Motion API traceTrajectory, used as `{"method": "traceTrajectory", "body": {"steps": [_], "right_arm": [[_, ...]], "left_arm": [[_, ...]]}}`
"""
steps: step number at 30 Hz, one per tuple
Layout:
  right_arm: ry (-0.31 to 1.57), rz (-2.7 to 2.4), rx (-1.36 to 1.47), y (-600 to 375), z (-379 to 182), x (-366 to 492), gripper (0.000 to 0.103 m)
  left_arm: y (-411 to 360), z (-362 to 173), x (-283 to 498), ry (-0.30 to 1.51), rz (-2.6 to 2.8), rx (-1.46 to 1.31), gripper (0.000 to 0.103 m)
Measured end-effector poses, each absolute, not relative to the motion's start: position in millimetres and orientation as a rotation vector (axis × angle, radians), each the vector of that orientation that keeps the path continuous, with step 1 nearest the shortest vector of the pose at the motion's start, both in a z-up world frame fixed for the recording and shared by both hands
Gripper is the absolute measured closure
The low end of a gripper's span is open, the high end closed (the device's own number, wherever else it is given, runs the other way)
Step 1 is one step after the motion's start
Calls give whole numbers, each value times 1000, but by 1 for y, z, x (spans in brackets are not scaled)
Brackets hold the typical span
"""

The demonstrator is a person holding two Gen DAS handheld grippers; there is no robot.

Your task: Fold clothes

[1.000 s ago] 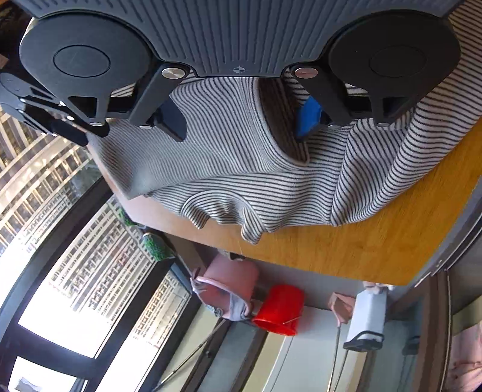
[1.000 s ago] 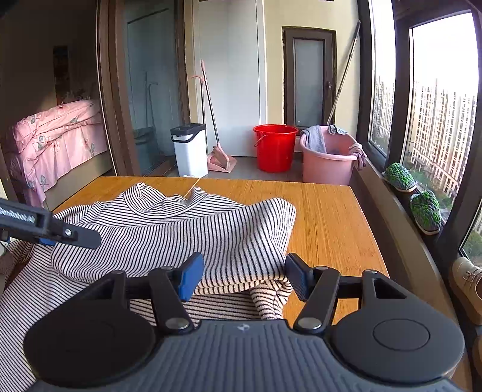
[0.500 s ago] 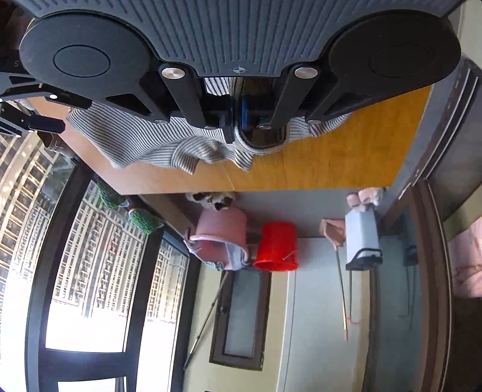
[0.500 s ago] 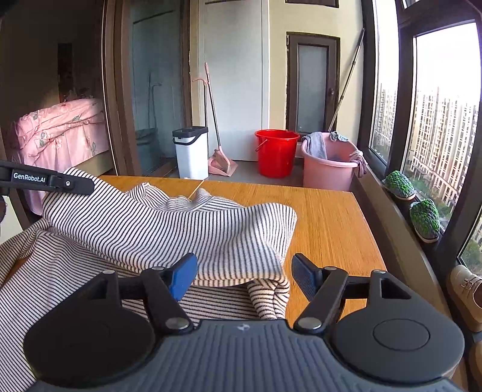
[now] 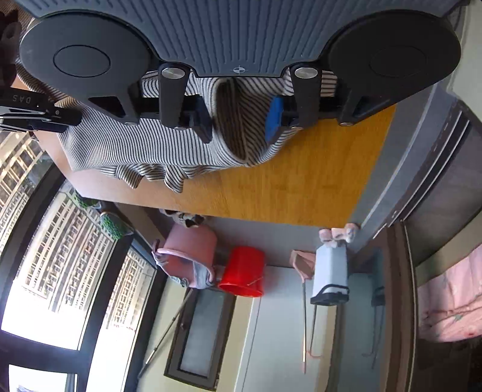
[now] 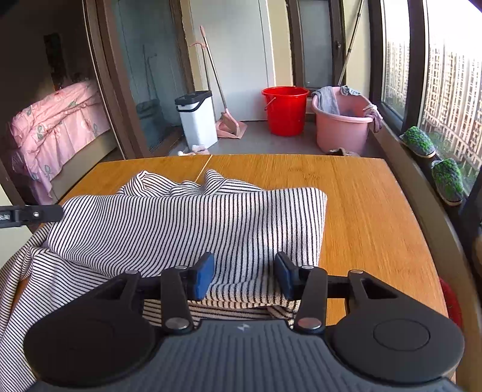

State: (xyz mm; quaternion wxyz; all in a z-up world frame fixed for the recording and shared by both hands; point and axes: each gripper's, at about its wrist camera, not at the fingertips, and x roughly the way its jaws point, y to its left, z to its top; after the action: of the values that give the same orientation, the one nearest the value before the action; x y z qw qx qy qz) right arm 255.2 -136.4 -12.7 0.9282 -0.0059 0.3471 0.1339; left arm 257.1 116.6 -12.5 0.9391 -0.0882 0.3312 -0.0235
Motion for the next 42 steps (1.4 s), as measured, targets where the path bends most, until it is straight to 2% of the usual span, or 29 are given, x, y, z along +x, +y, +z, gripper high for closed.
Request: {"method": "traceTrajectory", "body": {"steps": [3,4,10,12,19,20,21,26,32,40,42], "right_arm": [[671,420,-44,-106,6,221,58],[662,499,-43,-94,13,208,58],[718,957,-115,-3,7,127,57],[728,1049,-204,27,-1,106,52],[711,1065,-428,90,-22,87,52],[696,1056,-439,91,-22,87,60],[679,1049,-443,89,-19,87,86],[567,901,-410,51,23,113,95],[451,766,-302,7,87,131,97],[406,781,-304,-14,108,120,97],[404,786,-312,-15,108,117,97]], "left_arm": [[139,7,234,683,-89,-203,31],[145,13,226,685,-106,-208,20],[147,35,186,640,-122,-104,8],[145,41,175,627,-117,-62,7],[137,52,150,591,-107,30,4],[137,53,149,587,-110,28,4],[137,54,146,579,-110,27,4],[144,67,130,505,-119,12,2],[131,73,107,398,-182,26,2],[59,60,85,320,-283,232,2],[52,54,90,332,-274,238,15]]}}
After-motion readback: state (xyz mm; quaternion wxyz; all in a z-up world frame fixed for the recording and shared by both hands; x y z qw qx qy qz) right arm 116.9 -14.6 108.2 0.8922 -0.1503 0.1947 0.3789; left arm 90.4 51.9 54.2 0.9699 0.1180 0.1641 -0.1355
